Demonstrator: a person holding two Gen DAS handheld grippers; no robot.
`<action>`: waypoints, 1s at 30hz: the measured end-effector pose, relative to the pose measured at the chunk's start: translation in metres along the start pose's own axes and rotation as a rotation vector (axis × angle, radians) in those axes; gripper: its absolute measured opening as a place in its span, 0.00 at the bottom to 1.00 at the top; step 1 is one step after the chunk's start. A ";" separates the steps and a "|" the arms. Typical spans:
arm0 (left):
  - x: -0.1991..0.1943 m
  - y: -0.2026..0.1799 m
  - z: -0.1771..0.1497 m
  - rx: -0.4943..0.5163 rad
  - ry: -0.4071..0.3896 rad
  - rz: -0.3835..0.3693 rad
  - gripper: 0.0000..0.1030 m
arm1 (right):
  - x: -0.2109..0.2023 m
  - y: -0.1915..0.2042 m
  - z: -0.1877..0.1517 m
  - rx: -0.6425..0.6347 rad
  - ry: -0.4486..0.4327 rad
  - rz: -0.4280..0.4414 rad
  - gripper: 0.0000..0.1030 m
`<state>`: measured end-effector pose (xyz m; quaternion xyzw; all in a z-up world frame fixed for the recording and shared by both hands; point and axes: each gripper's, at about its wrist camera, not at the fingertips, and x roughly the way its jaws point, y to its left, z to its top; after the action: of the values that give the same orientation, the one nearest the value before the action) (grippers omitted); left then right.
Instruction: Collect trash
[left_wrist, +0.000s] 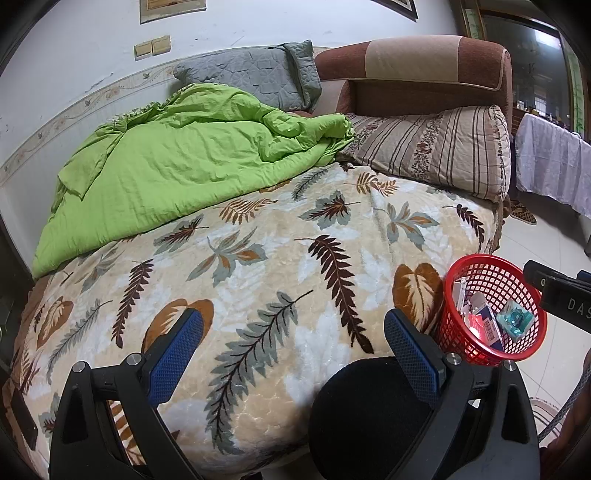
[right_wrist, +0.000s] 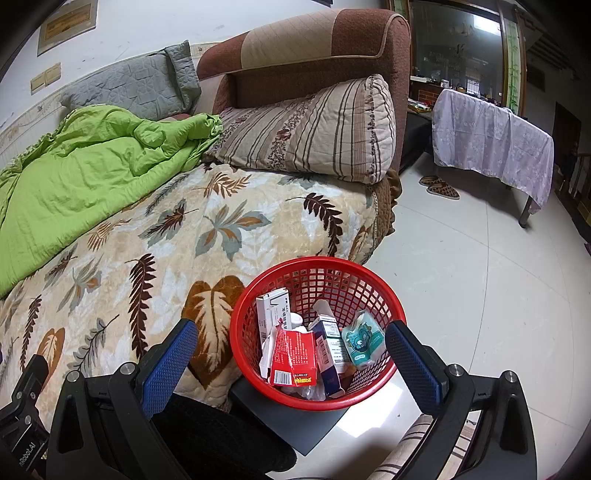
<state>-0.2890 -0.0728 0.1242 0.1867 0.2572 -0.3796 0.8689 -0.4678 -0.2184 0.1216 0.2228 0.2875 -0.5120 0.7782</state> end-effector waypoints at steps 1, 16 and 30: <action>0.000 0.000 0.000 0.000 0.001 -0.002 0.95 | 0.000 0.001 0.001 0.000 0.000 0.000 1.00; 0.003 0.004 0.001 -0.036 0.015 -0.011 0.95 | 0.004 0.006 0.001 -0.018 0.000 0.018 1.00; 0.065 0.144 -0.035 -0.439 0.288 0.338 0.95 | 0.067 0.176 0.032 -0.363 0.037 0.311 1.00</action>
<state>-0.1530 0.0006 0.0767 0.0864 0.4186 -0.1348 0.8939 -0.2775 -0.2180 0.1093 0.1304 0.3513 -0.3217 0.8695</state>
